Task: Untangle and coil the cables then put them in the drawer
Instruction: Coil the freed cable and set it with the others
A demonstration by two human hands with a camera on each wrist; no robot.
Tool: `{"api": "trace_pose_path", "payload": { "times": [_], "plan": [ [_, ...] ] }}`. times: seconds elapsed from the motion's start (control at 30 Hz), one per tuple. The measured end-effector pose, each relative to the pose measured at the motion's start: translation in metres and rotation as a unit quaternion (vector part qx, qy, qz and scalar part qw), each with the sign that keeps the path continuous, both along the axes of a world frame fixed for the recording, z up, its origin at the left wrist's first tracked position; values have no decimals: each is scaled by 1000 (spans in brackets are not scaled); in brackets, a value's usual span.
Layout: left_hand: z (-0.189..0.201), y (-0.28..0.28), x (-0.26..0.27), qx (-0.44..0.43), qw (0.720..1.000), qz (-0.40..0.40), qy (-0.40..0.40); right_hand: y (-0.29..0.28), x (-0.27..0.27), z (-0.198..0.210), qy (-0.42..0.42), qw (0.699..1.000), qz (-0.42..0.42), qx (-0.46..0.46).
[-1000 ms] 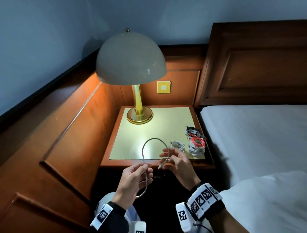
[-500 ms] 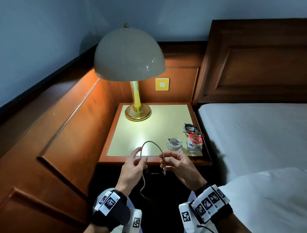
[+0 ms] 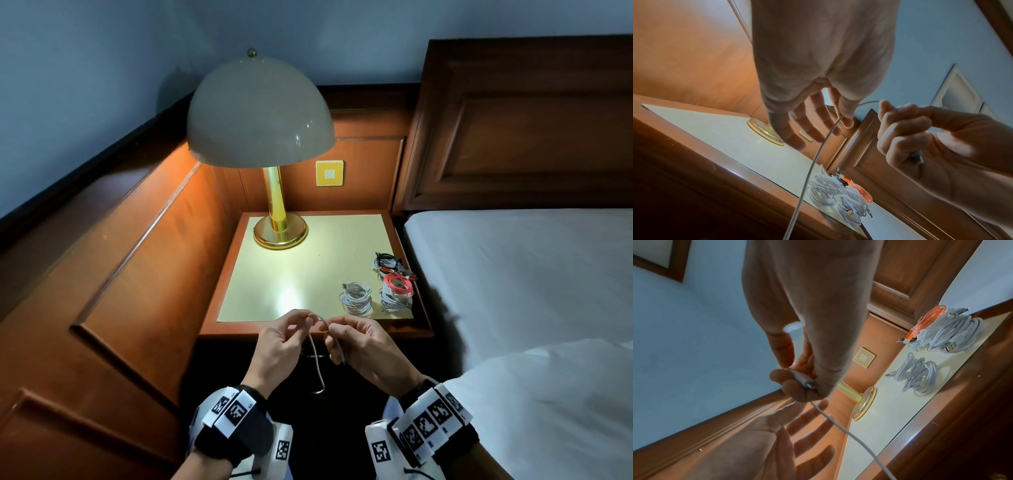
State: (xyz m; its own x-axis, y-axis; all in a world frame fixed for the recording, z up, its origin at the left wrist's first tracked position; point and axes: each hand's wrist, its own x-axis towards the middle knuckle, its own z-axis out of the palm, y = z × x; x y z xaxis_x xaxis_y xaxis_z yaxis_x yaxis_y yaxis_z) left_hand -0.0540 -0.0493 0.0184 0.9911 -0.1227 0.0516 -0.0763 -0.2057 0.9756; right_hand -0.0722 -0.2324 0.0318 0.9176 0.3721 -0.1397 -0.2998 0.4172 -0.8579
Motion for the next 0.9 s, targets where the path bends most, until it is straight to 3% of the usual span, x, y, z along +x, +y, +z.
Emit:
{"api": "trace_pose_path", "payload": {
  "times": [0.2,0.4,0.53,0.67,0.8,0.9],
  "plan": [
    [-2,-1,4,-13,1000,8,-23,-3,-8,-6,-28,992,113,-47],
    [-3,-6,-3,-77,996,-26,35,9,-13,-2,-13,987,157,33],
    [-7,-12,-13,-144,984,-45,91,11,-8,2,-21,988,119,93],
    [-16,-15,-14,-83,994,-51,50,12,-1,2,-40,993,36,104],
    [-20,-19,-18,-8,996,-75,46,13,8,6,-100,991,-81,32],
    [-25,-19,-23,26,995,-83,55,6,19,7,-216,960,-142,-110]
  ]
}}
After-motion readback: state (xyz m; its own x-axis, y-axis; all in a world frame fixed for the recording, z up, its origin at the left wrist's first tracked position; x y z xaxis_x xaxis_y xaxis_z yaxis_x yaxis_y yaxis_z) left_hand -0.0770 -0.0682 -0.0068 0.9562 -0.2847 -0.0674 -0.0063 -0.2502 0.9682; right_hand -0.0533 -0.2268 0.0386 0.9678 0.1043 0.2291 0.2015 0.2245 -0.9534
